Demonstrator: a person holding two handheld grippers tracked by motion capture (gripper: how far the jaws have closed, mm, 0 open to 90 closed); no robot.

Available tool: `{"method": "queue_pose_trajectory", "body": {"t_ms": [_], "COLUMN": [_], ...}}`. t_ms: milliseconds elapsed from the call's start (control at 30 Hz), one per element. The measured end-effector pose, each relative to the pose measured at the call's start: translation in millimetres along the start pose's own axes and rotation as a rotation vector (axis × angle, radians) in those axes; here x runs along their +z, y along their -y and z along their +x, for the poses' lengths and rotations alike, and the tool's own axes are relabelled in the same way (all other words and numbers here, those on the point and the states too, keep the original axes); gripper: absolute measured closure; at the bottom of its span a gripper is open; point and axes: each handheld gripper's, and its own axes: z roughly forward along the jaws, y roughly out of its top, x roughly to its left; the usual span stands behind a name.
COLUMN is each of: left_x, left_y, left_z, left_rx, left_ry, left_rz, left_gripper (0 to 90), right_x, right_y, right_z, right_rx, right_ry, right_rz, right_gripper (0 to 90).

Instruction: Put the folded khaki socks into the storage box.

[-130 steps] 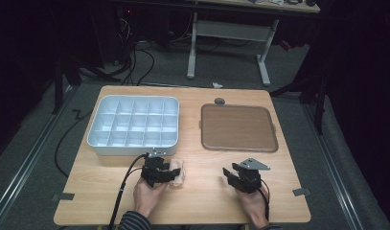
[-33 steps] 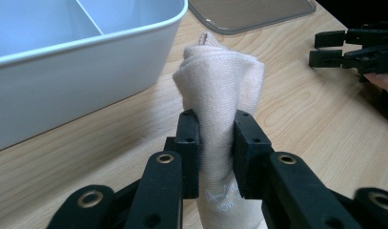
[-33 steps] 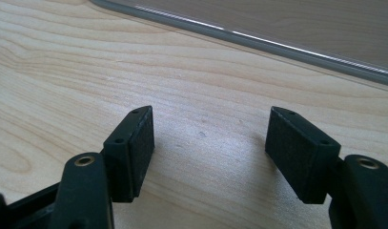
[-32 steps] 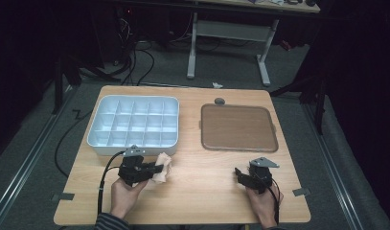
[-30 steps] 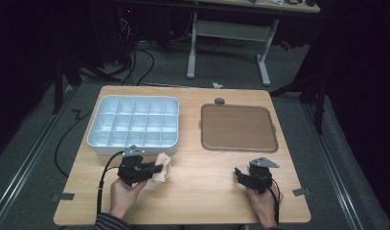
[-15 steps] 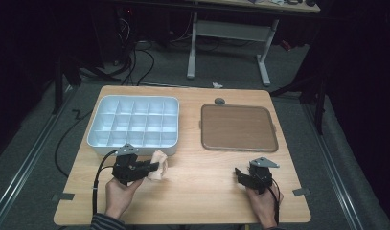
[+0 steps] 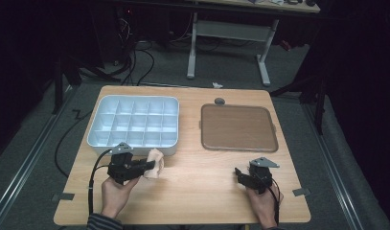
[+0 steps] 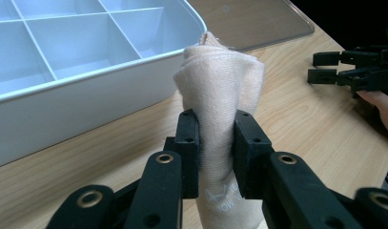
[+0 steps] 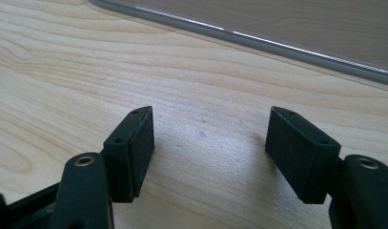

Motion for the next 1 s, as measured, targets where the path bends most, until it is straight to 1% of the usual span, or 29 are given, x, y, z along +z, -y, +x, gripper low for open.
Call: {"method": "queue_pose_trajectory", "body": {"t_ms": [200,400,700,1000], "left_x": [-5.5,-8.0,-11.3,-18.1], "left_y": [0.0,-0.3,-1.7,-5.1], "left_z": [4.0,6.9,10.8,16.5], "left_rx": [-0.015,-0.018,-0.023,-0.038], "left_ry": [0.002,0.001,-0.009,-0.021], "left_rz": [-0.010,-0.010,-0.011,-0.026], "left_gripper": [74.7,74.7,74.6,74.7], "right_x": [0.0,0.0,0.0,0.0], "right_y": [0.0,0.0,0.0,0.0], "right_z": [0.2,0.4,0.5,0.5], "right_rx": [0.002,0.001,0.000,-0.003], "right_ry": [0.001,0.002,0.002,0.003], "right_rz": [0.001,0.001,0.002,0.001], "right_gripper": [33.7,33.5,33.2,33.3]}}
